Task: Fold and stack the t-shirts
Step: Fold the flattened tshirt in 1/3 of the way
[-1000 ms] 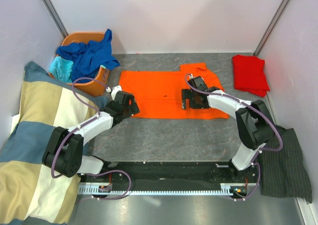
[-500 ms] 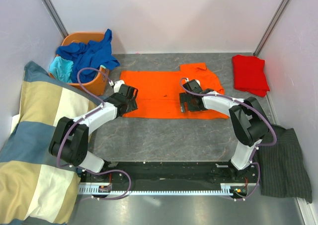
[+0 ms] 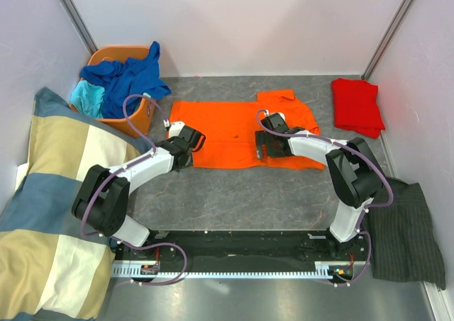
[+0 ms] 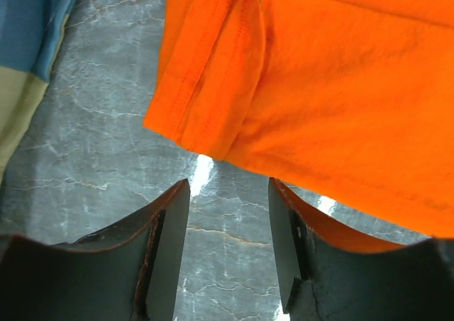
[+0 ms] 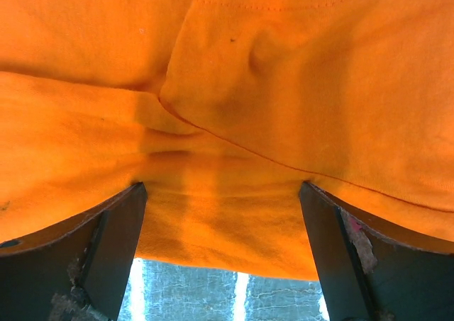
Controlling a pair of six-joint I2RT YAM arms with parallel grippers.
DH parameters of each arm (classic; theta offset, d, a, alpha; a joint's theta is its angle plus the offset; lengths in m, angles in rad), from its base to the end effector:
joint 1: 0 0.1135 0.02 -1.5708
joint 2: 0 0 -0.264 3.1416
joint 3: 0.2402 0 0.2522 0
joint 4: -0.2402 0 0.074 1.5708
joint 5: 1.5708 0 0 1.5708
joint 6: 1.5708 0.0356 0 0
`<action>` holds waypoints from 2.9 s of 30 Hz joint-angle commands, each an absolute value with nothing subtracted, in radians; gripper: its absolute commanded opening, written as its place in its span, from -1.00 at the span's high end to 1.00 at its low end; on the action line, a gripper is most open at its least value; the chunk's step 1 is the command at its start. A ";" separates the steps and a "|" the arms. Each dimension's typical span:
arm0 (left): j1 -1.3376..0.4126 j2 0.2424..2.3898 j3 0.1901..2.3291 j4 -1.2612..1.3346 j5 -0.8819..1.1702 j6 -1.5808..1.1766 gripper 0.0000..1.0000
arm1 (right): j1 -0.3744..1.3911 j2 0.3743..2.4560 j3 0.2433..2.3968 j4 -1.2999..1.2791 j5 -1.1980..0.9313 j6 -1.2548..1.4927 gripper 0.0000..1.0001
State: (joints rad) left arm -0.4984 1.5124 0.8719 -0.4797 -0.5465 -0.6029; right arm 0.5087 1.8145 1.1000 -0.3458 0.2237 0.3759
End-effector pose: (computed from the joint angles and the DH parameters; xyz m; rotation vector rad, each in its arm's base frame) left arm 0.2568 -0.1187 0.1848 -0.2869 2.4541 0.2932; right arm 0.3193 0.1690 0.1597 -0.0960 2.5867 0.0263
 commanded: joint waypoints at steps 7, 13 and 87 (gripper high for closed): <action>-0.500 1.575 0.894 -0.509 -0.650 -0.641 0.01 | 0.511 1.868 1.051 -0.367 0.212 0.362 -0.96; -0.500 1.624 0.914 -0.509 -0.661 -0.646 0.03 | 0.512 1.861 1.039 -0.405 0.267 0.367 -0.96; -0.480 1.648 0.968 -0.535 -0.698 -0.635 0.96 | 0.512 1.844 1.005 -0.434 0.285 0.353 -0.96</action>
State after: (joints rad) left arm -0.4919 1.7069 0.9565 -0.5297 -0.6388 -0.6292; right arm 0.5137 1.7927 1.0554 -0.2955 0.2520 0.3851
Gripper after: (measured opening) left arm 0.028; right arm 0.982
